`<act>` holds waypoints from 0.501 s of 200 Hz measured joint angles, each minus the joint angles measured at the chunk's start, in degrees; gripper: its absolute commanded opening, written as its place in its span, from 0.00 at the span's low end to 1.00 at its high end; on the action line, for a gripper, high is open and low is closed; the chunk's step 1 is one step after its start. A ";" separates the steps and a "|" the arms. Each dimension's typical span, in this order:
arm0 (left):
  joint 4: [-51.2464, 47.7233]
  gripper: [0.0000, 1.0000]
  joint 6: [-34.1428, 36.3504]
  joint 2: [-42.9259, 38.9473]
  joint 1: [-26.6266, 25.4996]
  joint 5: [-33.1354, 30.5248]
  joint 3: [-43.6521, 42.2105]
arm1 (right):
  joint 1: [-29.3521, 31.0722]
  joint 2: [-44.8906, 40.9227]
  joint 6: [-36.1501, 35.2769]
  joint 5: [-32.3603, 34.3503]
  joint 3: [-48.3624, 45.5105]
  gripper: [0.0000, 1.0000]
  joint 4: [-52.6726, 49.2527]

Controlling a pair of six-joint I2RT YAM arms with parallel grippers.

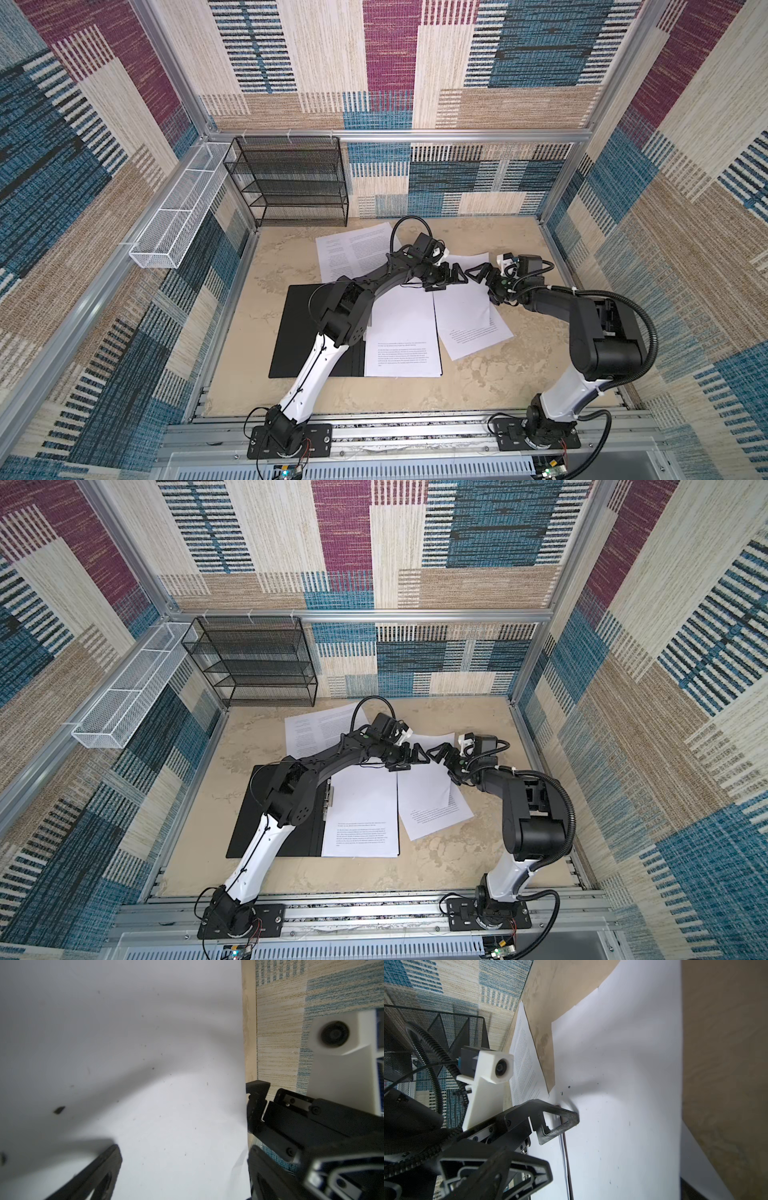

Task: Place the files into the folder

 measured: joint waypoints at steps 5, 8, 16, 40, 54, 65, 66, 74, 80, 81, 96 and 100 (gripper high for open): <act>0.04 0.99 -0.04 0.00 0.02 0.04 -0.02 | -0.09 0.22 0.35 0.04 -0.02 0.81 0.26; 0.07 0.99 -0.07 -0.02 0.02 0.04 -0.02 | -0.09 0.33 0.52 0.07 -0.02 0.81 0.37; 0.09 0.98 -0.17 -0.04 0.02 0.02 -0.07 | -0.22 0.68 1.07 0.39 -0.20 0.77 0.74; 0.33 0.98 -0.20 -0.13 0.04 0.02 -0.33 | -0.28 0.68 2.16 2.38 -0.70 0.66 0.70; 0.63 0.98 -0.22 -0.24 0.07 0.02 -0.66 | -0.31 0.26 2.36 4.00 -0.83 0.60 0.50; 1.01 0.99 -0.26 -0.37 0.07 0.04 -0.98 | -0.35 -0.31 2.54 5.31 -1.14 0.53 0.37; 1.03 0.98 -0.28 -0.39 0.07 0.04 -1.01 | -0.35 -0.35 2.54 5.40 -1.16 0.52 0.37; 1.38 0.98 -0.52 -0.46 0.07 0.04 -1.22 | -0.35 -0.85 2.60 6.38 -1.55 0.47 0.28; 1.51 0.99 -0.63 -0.50 0.09 0.09 -1.33 | -0.39 -1.11 2.78 6.95 -1.81 0.43 0.20; 1.55 0.98 -0.66 -0.50 0.09 0.11 -1.36 | -0.42 -1.18 2.78 7.10 -1.88 0.42 0.15; 1.81 0.98 -1.09 -0.55 0.13 0.17 -1.49 | -0.46 -1.51 3.19 8.37 -2.34 0.29 -0.26; 1.84 0.98 -1.09 -0.55 0.13 0.20 -1.49 | -0.46 -1.57 3.23 8.79 -2.47 0.26 -0.37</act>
